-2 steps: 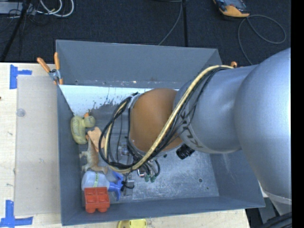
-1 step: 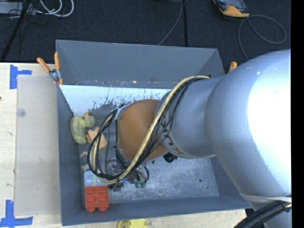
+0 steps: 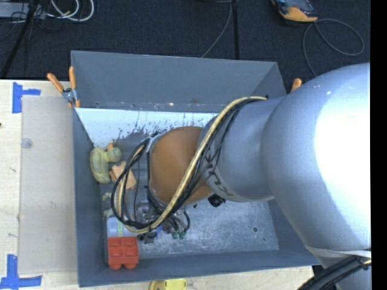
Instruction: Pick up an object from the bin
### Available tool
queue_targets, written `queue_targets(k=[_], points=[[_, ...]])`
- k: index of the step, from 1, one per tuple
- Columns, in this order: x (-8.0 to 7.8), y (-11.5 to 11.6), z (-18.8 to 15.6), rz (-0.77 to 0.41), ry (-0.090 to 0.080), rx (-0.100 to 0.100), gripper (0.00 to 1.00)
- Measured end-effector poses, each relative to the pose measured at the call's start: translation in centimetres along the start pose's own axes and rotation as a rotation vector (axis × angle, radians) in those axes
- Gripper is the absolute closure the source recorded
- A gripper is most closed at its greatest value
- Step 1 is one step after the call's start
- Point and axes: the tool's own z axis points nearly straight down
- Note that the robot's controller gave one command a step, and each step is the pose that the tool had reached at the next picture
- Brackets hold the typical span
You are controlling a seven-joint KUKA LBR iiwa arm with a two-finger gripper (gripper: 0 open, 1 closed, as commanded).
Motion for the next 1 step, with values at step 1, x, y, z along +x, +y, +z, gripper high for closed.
queue_targets(k=[1], points=[[0.42, 0.85, -3.54, -0.002, 0.01, 0.003, 1.0]])
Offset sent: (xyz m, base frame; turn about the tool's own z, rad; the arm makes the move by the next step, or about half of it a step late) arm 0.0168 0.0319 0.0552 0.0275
